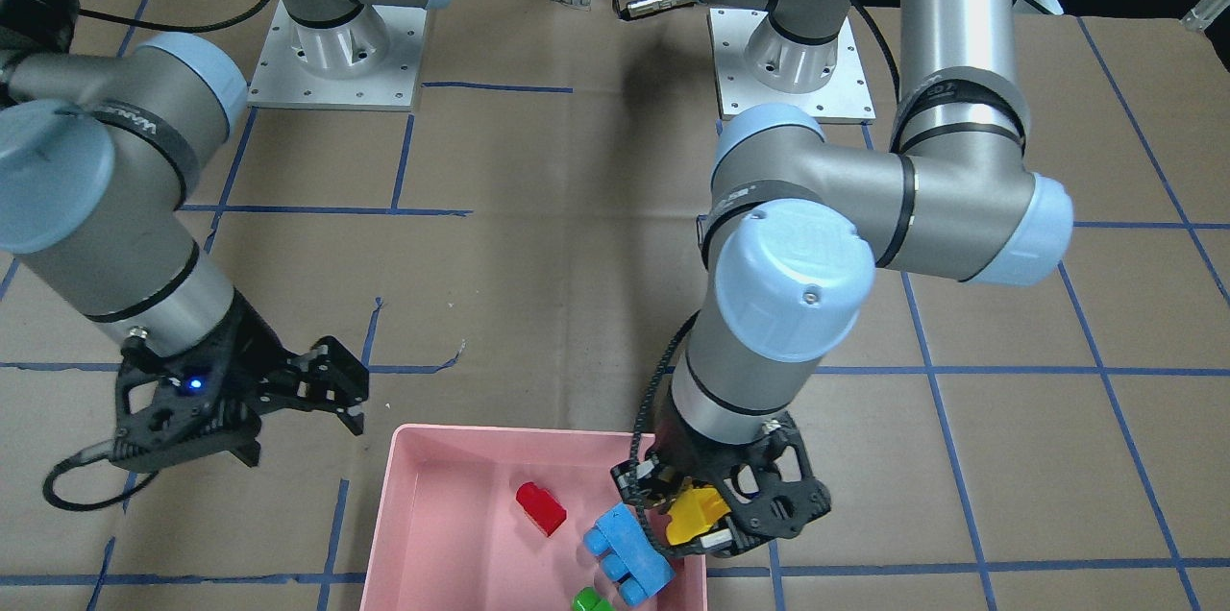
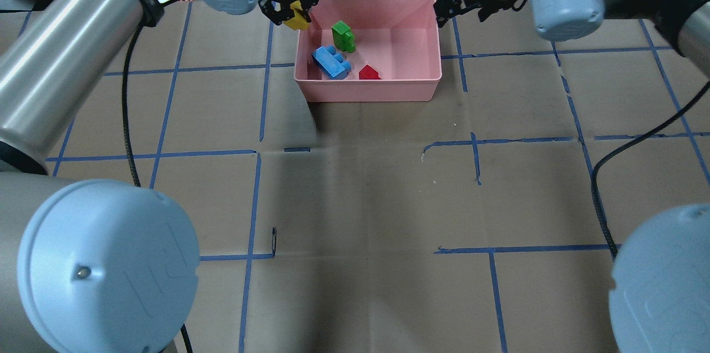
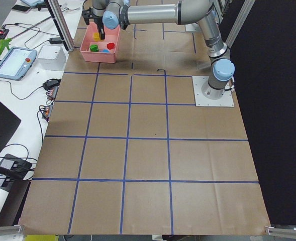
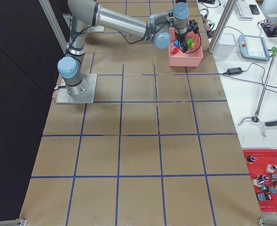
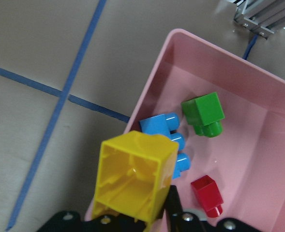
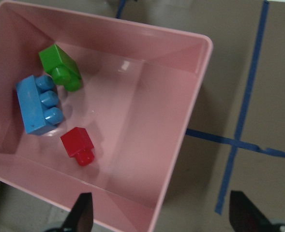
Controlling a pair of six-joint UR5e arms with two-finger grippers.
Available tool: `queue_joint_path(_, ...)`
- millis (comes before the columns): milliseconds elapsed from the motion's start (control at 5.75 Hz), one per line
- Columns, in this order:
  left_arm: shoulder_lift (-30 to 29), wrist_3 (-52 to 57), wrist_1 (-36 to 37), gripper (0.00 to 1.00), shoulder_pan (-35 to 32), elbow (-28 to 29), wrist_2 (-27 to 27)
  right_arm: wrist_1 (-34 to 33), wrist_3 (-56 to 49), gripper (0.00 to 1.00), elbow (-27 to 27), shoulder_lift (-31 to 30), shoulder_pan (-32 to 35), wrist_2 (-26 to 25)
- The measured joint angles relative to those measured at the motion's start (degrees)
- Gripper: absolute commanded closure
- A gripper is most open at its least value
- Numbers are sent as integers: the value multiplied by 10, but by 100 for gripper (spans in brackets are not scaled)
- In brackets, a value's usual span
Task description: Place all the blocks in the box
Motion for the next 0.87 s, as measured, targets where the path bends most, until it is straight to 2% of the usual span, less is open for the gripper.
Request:
queue_joint_path(174,-31,-27,45,41,-17,4,3,104,-3,0,-2,-40,-24,-49)
queue_joint_path(348,-52,-36,78,2,-24,6,7,177,-1,0,-5,-74,-33,-68)
queue_joint_path(870,-45,-34,93,1,-24,7,13,315,71,0,1,-193,11,-77)
